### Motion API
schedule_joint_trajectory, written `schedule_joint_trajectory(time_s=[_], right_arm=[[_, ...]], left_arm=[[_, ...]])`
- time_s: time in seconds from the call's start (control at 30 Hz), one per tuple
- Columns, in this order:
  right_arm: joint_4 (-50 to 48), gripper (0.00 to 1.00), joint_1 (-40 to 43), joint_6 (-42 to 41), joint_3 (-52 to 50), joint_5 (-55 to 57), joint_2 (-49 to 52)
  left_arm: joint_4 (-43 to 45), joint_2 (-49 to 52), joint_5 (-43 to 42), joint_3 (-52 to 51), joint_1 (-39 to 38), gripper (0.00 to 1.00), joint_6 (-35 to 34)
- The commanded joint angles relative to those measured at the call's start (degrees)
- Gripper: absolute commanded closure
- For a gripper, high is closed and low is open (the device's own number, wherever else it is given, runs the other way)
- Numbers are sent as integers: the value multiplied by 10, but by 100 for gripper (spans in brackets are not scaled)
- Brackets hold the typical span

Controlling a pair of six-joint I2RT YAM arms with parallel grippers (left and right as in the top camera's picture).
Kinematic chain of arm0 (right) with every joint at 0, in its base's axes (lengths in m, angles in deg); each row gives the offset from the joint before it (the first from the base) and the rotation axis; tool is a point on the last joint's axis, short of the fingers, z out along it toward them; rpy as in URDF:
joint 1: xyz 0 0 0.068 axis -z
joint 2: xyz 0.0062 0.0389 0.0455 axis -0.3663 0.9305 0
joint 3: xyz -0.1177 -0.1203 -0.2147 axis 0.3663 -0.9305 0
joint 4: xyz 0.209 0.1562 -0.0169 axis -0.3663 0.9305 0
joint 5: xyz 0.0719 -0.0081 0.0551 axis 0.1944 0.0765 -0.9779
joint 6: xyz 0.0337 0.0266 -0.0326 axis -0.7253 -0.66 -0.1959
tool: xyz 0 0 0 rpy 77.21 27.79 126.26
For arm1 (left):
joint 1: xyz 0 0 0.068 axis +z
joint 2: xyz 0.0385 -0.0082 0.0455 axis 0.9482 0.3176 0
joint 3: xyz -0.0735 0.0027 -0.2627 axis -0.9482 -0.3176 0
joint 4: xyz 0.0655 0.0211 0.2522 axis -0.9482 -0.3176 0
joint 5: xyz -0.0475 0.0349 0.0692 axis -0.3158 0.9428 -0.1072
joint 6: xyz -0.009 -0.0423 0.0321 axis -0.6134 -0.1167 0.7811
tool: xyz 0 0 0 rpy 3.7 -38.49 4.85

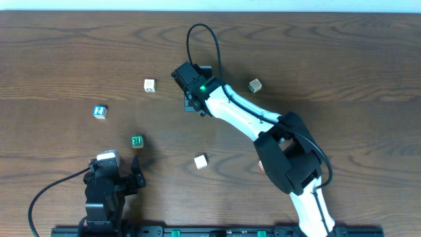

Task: Spell out Ai2
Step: 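Set the 'A' block down beside the 'I' block and release, then raise the right gripper away to the upper right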

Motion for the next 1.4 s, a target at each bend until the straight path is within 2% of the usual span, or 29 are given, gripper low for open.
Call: schedule_joint_trajectory(time_s=[0.0, 0.43, 0.97, 1.2, 1.37], right_arm=[[-1, 64, 11, -5, 4, 19, 9], [-1, 64, 11, -3, 4, 27, 9], [-35, 59, 32, 28, 20, 31, 9], [-22, 57, 50, 85, 96, 32, 9], [73, 55, 51, 168, 235, 31, 9]], left_arm=[[-2, -3, 4, -5, 1, 5, -2], [-2, -3, 4, -5, 1, 5, -2], [-2, -3, 4, -5, 1, 5, -2], [-2, -3, 4, -5, 1, 5, -2], [-2, -3, 4, -5, 1, 5, -2]])
